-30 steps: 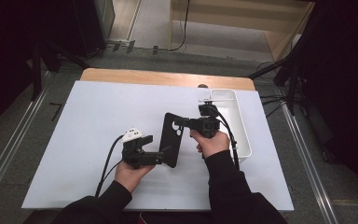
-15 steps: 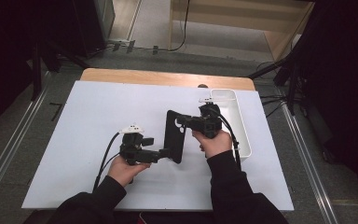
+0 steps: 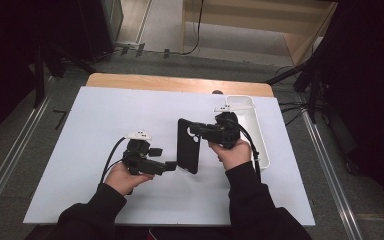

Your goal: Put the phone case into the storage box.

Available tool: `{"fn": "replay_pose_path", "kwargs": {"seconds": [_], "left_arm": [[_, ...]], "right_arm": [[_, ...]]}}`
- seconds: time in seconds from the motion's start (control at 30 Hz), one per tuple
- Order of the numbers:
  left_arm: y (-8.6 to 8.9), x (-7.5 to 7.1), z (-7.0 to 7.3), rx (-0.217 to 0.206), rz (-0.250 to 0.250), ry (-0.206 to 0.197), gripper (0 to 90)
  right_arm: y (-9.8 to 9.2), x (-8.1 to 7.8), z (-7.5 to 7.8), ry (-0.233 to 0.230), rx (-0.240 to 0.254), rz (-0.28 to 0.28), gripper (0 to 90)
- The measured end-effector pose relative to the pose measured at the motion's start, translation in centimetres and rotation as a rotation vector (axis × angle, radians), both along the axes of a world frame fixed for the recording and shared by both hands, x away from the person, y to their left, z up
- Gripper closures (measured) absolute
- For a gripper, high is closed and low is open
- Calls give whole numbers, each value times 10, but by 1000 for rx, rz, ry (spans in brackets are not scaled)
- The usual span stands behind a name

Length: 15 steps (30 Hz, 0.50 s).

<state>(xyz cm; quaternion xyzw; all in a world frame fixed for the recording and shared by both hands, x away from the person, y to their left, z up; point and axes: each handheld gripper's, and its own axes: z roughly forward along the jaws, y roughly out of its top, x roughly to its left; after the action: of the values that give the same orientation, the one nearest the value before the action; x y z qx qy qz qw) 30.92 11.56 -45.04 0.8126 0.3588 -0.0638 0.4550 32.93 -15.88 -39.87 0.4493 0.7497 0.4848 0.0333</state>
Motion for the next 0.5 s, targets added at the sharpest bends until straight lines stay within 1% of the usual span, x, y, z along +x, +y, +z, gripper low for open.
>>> {"fn": "replay_pose_path", "kwargs": {"seconds": [0.03, 0.1, 0.17, 0.2, 0.27, 0.3, 0.33, 0.4, 0.5], "left_arm": [[1, 0, 1, 10, -11, -3, 158], [1, 0, 2, 40, -37, -25, 159], [1, -1, 3, 84, -58, -56, 159], [1, -1, 4, 104, -65, -63, 159], [2, -1, 6, 105, -75, -64, 160], [3, -1, 7, 91, -78, -60, 160], [4, 0, 7, 83, -86, -51, 160], [5, 0, 9, 79, -97, -42, 160], [6, 0, 11, 90, -115, -54, 161]], "right_arm": [[0, 0, 0, -6, 1, 5, 744], [-1, -1, 0, -16, -6, 19, 744], [-2, -1, 1, -12, 1, 32, 744], [-3, -1, 1, -26, -2, 50, 744], [-4, -1, 1, -42, -6, 72, 744], [-4, -2, 2, -48, -3, 76, 744], [-5, -3, 3, -71, -6, 85, 744], [-5, -5, 5, -76, -7, 96, 744], [-6, -6, 6, -75, -12, 134, 745]]}}
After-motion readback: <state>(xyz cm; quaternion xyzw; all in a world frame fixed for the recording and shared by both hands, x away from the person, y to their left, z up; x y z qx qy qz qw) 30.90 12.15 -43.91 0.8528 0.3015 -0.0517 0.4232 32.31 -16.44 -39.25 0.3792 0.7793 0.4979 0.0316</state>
